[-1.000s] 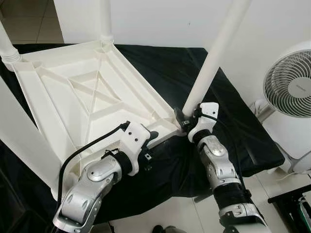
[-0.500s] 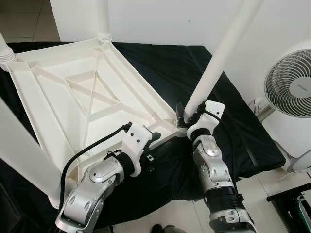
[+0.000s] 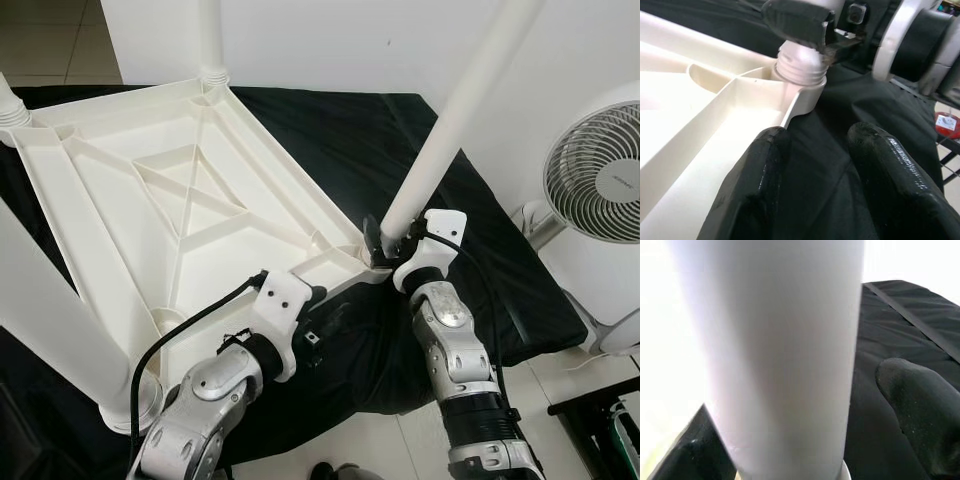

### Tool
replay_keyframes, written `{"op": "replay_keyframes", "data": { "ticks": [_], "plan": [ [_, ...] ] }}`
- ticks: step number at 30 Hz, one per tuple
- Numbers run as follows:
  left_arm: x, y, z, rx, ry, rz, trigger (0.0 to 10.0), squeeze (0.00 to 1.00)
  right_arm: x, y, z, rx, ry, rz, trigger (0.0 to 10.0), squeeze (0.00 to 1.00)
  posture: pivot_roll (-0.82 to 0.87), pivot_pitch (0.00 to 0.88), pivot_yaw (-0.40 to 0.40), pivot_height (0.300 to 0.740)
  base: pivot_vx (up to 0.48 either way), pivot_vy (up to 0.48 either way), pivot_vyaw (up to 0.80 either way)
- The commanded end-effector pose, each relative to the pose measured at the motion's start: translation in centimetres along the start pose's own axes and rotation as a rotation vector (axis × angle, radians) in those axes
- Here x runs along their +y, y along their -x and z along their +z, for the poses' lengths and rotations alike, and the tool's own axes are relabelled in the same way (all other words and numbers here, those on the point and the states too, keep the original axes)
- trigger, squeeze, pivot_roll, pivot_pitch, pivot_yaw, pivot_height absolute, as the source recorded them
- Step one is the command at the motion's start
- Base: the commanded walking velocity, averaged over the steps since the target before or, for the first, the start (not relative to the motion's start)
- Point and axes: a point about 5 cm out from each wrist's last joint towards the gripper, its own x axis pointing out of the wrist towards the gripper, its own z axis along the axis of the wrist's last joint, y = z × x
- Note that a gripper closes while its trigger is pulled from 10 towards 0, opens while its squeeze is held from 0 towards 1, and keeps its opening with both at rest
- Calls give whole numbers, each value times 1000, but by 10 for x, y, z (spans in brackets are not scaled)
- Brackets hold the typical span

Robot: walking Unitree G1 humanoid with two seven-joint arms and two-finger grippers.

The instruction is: Building children table

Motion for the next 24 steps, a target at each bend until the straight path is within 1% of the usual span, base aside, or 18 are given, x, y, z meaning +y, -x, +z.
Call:
{"op": "replay_keyframes", "data": {
  "ticks": [1, 4, 6, 9, 10, 12, 13, 16, 17, 18, 19, 20, 21, 22, 23, 24],
  "plan": [
    [-1, 1, -6, -1, 14, 29, 10000, 0, -8, 3, -3, 6, 16, 6, 10000, 0, 154, 151, -146, 740, 0, 0, 0],
    [-1, 1, -6, -1, 14, 29, 10000, 0, -8, 3, -3, 6, 16, 6, 10000, 0, 154, 151, -146, 740, 0, 0, 0],
    [5, 3, -21, 10, 61, 107, 10000, 0, -16, 2, -2, 1, 41, 21, 10000, 0, 151, 148, -136, 740, 0, 0, 0],
    [5, 3, -25, 10, 56, 108, 10000, 0, -19, 0, -1, -4, 53, 29, 10000, 0, 153, 148, -131, 740, 0, 0, 0],
    [3, 3, -25, -2, 49, 90, 10000, 0, -21, 0, -1, -8, 49, 45, 10000, 0, 152, 149, -128, 740, 0, 0, 0],
    [-1, 3, -22, -12, 20, 58, 10000, 0, -21, -1, 0, -16, 37, 89, 10000, 0, 153, 152, -128, 740, 0, 0, 0],
    [-1, 3, -22, -12, 20, 58, 10000, 0, -21, -1, 0, -16, 37, 89, 10000, 0, 153, 152, -128, 740, 0, 0, 0],
    [-4, 3, -15, -30, -8, 39, 10000, 0, -23, 1, -4, -6, 28, 143, 10000, 0, 149, 161, -125, 740, 0, 0, 0],
    [-4, 3, -15, -30, -8, 39, 10000, 0, -23, 1, -4, -6, 28, 143, 10000, 0, 149, 161, -125, 740, 0, 0, 0],
    [-5, 2, -9, -47, -7, 26, 10000, 0, -22, 3, -7, 9, 17, 182, 10000, 0, 147, 166, -124, 740, 0, 0, 0],
    [-5, 2, -9, -47, -7, 26, 10000, 0, -22, 3, -7, 9, 17, 182, 10000, 0, 147, 166, -124, 740, 0, 0, 0],
    [-9, 0, -2, -66, -4, -3, 10000, 0, -20, 4, -10, 19, 19, 221, 10000, 0, 152, 172, -125, 740, 0, 0, 0],
    [-9, 0, -2, -66, -4, -3, 10000, 0, -20, 4, -10, 19, 19, 221, 10000, 0, 152, 172, -125, 740, 0, 0, 0],
    [-13, -2, 4, -83, 10, -57, 10000, 0, -18, 5, -13, 32, 11, 265, 10000, 0, 156, 179, -131, 740, 0, 0, 0],
    [-13, -2, 4, -83, 10, -57, 10000, 0, -18, 5, -13, 32, 11, 265, 10000, 0, 156, 179, -131, 740, 0, 0, 0],
    [-17, -4, 7, -93, 21, -94, 10000, 0, -17, 5, -15, 39, 5, 291, 10000, 0, 156, 179, -131, 740, 0, 0, 0]
  ]
}}
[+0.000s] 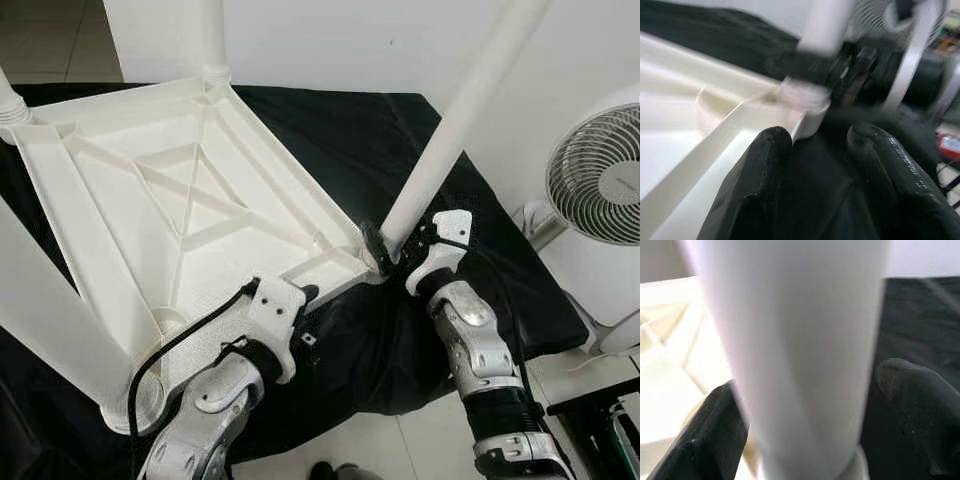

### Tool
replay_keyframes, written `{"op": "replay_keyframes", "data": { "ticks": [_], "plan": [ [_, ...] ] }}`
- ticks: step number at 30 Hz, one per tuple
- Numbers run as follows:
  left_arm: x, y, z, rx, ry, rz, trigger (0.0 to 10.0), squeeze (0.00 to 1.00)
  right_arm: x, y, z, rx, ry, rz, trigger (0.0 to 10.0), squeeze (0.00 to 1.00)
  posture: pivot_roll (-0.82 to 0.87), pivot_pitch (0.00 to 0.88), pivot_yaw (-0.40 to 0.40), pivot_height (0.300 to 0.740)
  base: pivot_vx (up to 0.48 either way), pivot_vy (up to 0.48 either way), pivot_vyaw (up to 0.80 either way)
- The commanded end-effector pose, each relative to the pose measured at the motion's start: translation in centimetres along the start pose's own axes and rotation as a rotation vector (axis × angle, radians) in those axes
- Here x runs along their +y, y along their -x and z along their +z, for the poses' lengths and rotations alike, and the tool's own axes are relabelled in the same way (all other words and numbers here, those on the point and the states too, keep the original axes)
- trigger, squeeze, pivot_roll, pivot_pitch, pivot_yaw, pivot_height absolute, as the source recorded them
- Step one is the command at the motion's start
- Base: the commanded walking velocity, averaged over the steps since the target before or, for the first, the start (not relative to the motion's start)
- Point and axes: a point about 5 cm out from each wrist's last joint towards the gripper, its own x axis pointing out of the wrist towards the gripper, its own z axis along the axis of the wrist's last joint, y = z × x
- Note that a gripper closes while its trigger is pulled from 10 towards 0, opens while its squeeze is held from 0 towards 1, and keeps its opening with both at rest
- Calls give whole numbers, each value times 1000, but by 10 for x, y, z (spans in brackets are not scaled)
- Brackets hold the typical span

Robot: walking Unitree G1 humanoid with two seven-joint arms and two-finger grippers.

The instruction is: Building children table

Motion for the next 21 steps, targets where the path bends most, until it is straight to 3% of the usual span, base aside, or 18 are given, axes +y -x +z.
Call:
{"op": "replay_keyframes", "data": {
  "ticks": [1, 8, 15, 21],
  "plan": [
    [-10, 0, 0, 6, 27, -103, 10000, 0, -3, 4, -6, 26, -3, 10, 10000, 0, 156, 179, -131, 740, 0, 0, 0],
    [-13, 3, -4, 46, 60, -254, 10000, 0, 2, 4, -18, 82, -8, 129, 10000, 0, 143, 190, -123, 740, 0, 0, 0],
    [-10, 10, -2, 64, 93, -302, 10000, 0, -2, 12, -16, 90, 1, 197, 10000, 0, 143, 190, -123, 740, 0, 0, 0],
    [-5, 12, 2, 67, 90, -312, 10000, 0, -9, 15, -6, 49, 3, 178, 10000, 0, 141, 180, -122, 740, 0, 0, 0]
  ]
}}
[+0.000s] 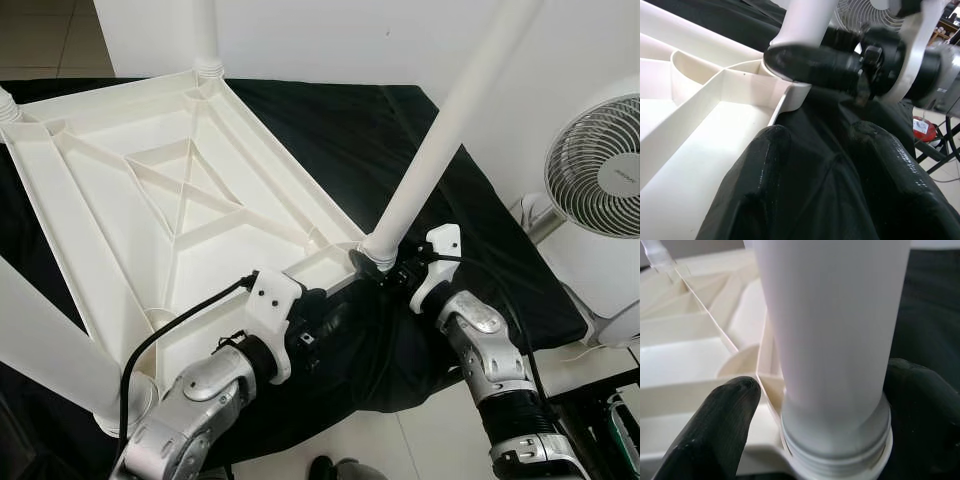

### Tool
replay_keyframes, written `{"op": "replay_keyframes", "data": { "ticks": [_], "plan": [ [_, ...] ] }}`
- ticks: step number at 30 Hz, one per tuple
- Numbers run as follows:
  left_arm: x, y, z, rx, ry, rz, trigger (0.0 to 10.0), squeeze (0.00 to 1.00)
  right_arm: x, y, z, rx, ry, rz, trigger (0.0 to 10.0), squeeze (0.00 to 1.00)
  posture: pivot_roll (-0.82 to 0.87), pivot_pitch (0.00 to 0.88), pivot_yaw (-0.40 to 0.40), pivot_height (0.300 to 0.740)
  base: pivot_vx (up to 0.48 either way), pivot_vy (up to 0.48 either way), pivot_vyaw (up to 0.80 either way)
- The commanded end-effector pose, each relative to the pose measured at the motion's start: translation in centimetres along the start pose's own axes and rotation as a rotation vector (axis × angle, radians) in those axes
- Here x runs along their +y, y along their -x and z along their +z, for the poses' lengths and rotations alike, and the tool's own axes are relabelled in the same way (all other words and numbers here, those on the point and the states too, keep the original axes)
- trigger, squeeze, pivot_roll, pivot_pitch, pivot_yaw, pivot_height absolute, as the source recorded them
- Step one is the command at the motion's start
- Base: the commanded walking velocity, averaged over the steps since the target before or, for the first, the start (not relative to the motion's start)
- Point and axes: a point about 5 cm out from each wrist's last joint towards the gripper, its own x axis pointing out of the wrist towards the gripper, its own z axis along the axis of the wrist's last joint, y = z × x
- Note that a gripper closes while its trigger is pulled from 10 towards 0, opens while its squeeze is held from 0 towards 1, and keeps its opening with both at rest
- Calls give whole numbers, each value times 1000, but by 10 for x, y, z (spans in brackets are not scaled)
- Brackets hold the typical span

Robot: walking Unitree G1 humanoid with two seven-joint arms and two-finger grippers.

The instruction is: Building children table

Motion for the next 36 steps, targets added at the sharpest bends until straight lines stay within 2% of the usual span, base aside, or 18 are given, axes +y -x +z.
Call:
{"op": "replay_keyframes", "data": {
  "ticks": [1, 4, 5, 7, 8, 14, 17, 20, 21, 22, 23, 24, 25, 26, 30, 34, 35, 36],
  "plan": [
    [-14, 2, 5, -10, -7, -247, 10000, 0, -7, 9, 2, -4, -8, -37, 10000, 0, 143, 180, -125, 740, 0, 0, 0],
    [-12, 2, 7, -14, -2, -235, 10000, 0, -9, 25, 12, -55, -37, -124, 10000, 0, 138, 177, -128, 740, 0, 0, 0],
    [-11, 2, 7, -14, -1, -232, 10000, 0, -7, 34, 15, -85, -55, -172, 10000, 827, 131, 176, -126, 740, 0, 0, 0],
    [-11, 2, 7, -13, -1, -232, 10000, 0, -6, 37, 17, -95, -61, -188, 10000, 827, 131, 176, -126, 740, 0, 0, 0],
    [-10, 2, 7, -12, -1, -230, 10000, 0, -5, 41, 18, -105, -69, -208, 10000, 1000, 127, 174, -125, 740, 0, 0, 0],
    [-8, 3, 8, -6, 1, -232, 10000, 0, -2, 50, 21, -117, -87, -228, 10000, 1000, 122, 169, -120, 740, 0, 0, 0],
    [-5, 3, 9, 0, -1, -238, 10000, 0, 2, 59, 26, -122, -110, -172, 10000, 1000, 116, 167, -111, 740, 0, 0, 0],
    [-4, 2, 11, 3, -8, -249, 10000, 0, 4, 59, 30, -107, -109, -105, 10000, 1000, 111, 163, -105, 740, 0, 0, 0],
    [-4, 1, 12, 2, -12, -251, 10000, 0, 5, 56, 30, -86, -99, -88, 10000, 125, 113, 162, -106, 740, 0, 0, 0],
    [-3, 1, 13, 2, -14, -253, 10000, 0, 5, 55, 30, -71, -91, -81, 10000, 125, 113, 162, -106, 740, 0, 0, 0],
    [-3, 1, 13, 1, -14, -251, 10000, 0, 6, 54, 28, -61, -98, -75, 10000, 0, 118, 164, -111, 740, 0, 0, 0],
    [-2, 1, 14, -1, -14, -249, 10000, 0, 8, 53, 27, -56, -103, -63, 2784, 0, 118, 164, -111, 740, 0, 0, 0],
    [-2, 1, 14, -1, -14, -249, 10000, 0, 8, 53, 27, -56, -103, -63, 2784, 0, 118, 164, -111, 740, 0, 0, 0],
    [-2, 1, 14, -2, -15, -246, 10000, 0, 9, 52, 26, -56, -109, -50, 0, 0, 126, 168, -118, 740, 0, 0, 0],
    [-1, 0, 17, -11, -19, -232, 10000, 0, 16, 50, 18, -20, -109, 59, 0, 0, 135, 175, -125, 740, 0, 0, 0],
    [-2, 1, 19, -14, -21, -233, 10000, 0, 13, 49, 17, 21, -106, 112, 0, 0, 140, 179, -130, 740, 0, 0, 0],
    [-3, 2, 20, -15, -21, -235, 10000, 0, 9, 48, 17, 40, -91, 121, 10000, 0, 140, 179, -130, 740, 0, 0, 0],
    [-3, 2, 20, -15, -21, -237, 10000, 0, 7, 47, 17, 44, -78, 122, 10000, 0, 140, 179, -130, 740, 0, 0, 0]
  ]
}}
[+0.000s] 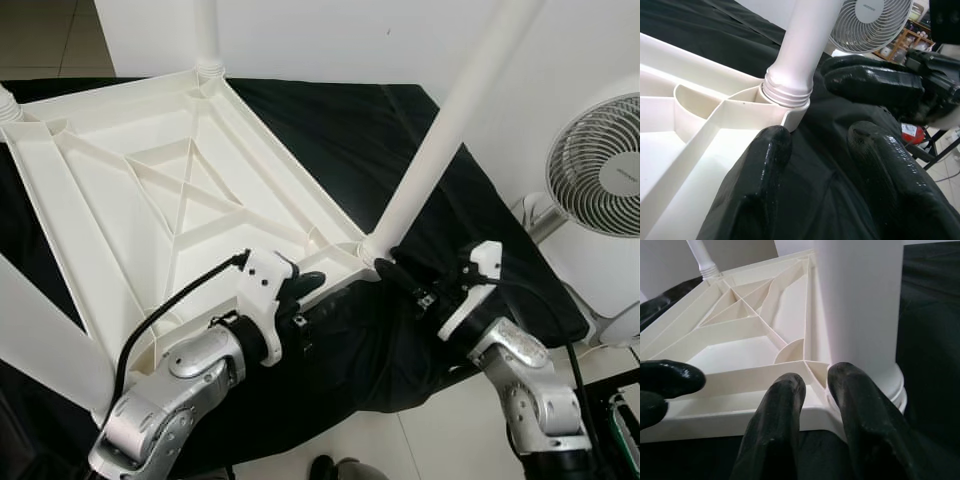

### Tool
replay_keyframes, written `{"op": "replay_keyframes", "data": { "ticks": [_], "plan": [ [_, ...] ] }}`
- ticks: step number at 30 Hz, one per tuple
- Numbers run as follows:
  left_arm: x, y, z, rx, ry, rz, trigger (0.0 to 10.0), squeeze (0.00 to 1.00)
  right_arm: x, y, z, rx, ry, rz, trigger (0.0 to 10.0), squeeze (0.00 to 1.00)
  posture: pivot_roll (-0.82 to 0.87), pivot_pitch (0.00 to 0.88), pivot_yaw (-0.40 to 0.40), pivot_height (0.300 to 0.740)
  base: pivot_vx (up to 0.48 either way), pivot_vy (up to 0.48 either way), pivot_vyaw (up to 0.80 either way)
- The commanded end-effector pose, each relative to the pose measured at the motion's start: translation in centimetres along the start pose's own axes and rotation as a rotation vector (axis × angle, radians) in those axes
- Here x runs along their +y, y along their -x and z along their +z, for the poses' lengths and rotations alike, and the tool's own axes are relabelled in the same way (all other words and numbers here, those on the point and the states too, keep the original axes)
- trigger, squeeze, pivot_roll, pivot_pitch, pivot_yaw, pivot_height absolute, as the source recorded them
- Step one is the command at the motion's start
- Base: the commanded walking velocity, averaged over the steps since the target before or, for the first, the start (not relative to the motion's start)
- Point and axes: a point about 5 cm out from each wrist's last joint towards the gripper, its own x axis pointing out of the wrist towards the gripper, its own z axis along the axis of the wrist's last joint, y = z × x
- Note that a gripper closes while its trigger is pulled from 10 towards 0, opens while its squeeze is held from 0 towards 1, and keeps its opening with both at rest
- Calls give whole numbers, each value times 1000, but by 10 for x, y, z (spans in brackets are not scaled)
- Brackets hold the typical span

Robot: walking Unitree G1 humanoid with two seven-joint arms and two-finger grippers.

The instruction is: Building children table

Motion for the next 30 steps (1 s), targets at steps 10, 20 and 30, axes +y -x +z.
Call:
{"op": "replay_keyframes", "data": {
  "ticks": [10, 20, 30],
  "plan": [
    [-20, 2, 11, -11, 16, -201, 10000, 0, -39, -9, 0, 75, 54, 20, 10000, 0, 153, 198, -136, 740, 0, 0, 0],
    [-27, 8, 16, 0, 43, -246, 10000, 0, -51, -29, 2, 77, 66, 48, 10000, 0, 163, 212, -143, 740, 0, 0, 0],
    [-27, 19, 17, 15, 63, -188, 10000, 0, -57, -38, 6, 38, 69, 12, 10000, 0, 170, 225, -139, 740, 0, 0, 0]
  ]
}}
